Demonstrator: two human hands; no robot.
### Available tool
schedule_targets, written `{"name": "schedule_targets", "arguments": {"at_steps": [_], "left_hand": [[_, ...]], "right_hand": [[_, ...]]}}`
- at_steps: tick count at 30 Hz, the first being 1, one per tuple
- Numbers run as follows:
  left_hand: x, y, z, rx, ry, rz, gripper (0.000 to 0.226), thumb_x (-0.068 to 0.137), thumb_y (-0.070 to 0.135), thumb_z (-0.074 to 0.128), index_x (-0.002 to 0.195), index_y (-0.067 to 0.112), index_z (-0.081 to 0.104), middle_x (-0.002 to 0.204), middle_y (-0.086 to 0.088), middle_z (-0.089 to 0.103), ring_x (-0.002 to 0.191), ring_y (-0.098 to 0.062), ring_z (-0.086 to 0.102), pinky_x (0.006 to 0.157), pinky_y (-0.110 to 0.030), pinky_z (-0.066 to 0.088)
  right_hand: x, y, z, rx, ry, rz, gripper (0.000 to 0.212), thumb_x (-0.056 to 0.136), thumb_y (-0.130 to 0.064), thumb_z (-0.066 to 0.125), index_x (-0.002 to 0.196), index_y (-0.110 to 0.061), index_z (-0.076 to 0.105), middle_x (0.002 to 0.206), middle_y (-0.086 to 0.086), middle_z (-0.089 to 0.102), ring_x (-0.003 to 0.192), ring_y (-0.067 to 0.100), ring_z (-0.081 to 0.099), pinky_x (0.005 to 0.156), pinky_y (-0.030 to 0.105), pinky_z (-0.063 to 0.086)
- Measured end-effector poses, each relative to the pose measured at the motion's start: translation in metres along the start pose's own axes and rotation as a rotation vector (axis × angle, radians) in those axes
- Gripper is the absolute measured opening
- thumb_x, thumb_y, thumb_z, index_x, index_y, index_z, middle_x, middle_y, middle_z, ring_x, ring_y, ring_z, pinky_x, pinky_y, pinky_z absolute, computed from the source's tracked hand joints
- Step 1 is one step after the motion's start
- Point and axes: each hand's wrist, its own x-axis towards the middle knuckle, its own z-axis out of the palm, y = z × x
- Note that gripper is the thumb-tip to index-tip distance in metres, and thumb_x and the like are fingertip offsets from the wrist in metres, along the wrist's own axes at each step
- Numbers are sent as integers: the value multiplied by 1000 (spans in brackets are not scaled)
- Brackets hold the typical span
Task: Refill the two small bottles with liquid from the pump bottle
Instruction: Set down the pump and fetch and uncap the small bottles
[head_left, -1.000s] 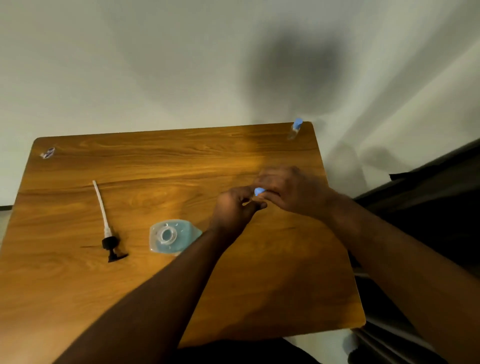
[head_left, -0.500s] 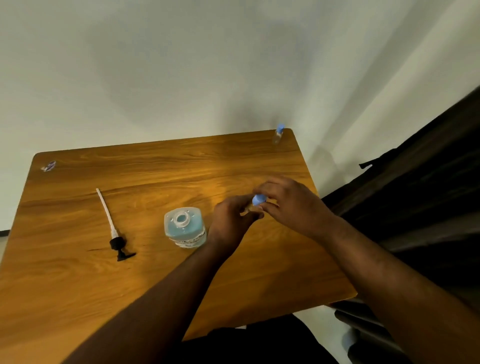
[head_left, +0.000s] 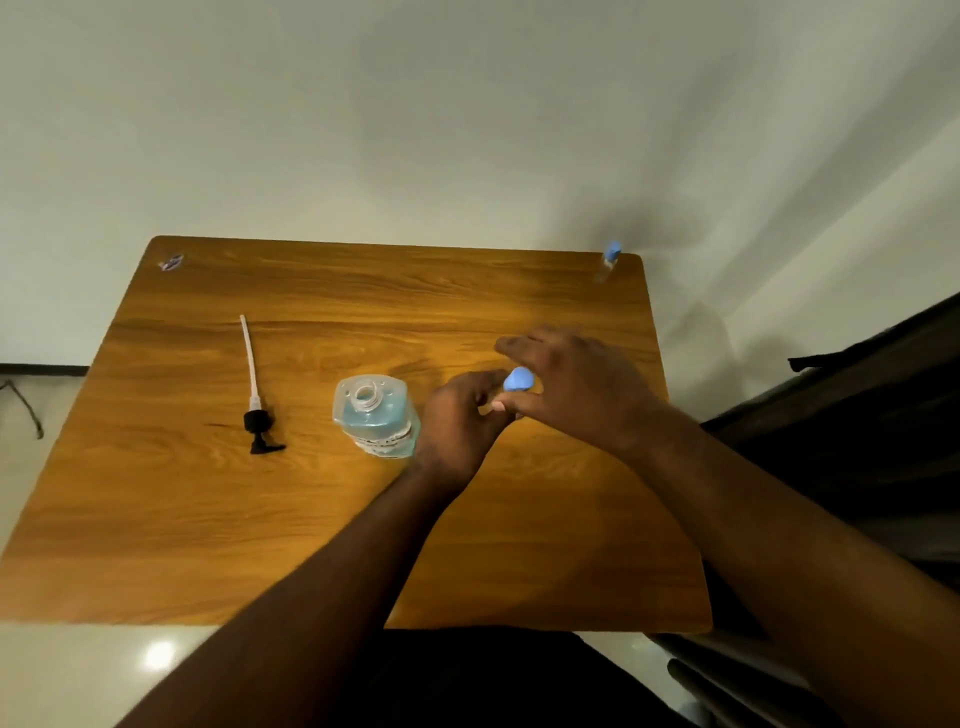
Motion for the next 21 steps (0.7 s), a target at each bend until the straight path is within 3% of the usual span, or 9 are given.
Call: {"name": "schedule_targets", "arguments": {"at_steps": [3,6,10,14,16,19,21], "left_hand": [[0,-4,6,-1,18,-64,23,80,22,76,103,24,72,88,4,73,84,-17,67,76,-47,55],[4,-16,5,22,28,-105,28,76,17,79,103,21,72,91,2,73,85,-20,66,77,-47,55],[8,-41,6,49,26,-199,29,76,10,77,103,15,70,94,0,72,87,-20,67,79,-43,57],[13,-65,14,67,-25,-263,32,77,1,76,107,7,67,95,1,67,88,-18,65,79,-33,56],[16,-76,20,52,-37,-312,35,77,0,76,109,7,65,98,1,65,93,-18,63,79,-26,53],[20,-93,30,86,-42,-373,38,77,10,78,111,16,63,106,0,67,101,-18,63,85,-32,53],[22,-98,34,113,-60,-382,37,79,13,76,112,18,61,108,-1,67,100,-16,61,84,-32,52]], "right_hand": [[5,7,5,75,-1,-67,18,86,-22,63,102,-15,69,98,4,67,90,19,61,74,34,52],[4,22,11,274,135,-77,24,79,-5,70,102,-13,69,102,4,67,89,15,61,76,31,54],[3,41,38,522,199,149,43,81,0,69,120,-16,62,114,2,58,100,10,56,84,17,50],[11,53,107,619,127,350,35,79,2,69,111,-13,68,106,1,58,100,16,58,82,13,43],[13,55,139,644,85,388,35,76,1,72,109,-13,69,107,3,64,102,18,61,83,17,44],[18,54,173,597,53,390,36,77,3,69,111,-11,68,112,7,67,105,21,61,89,29,49],[22,55,188,555,12,397,36,80,3,65,114,-10,65,116,7,65,109,20,58,93,29,48]]}}
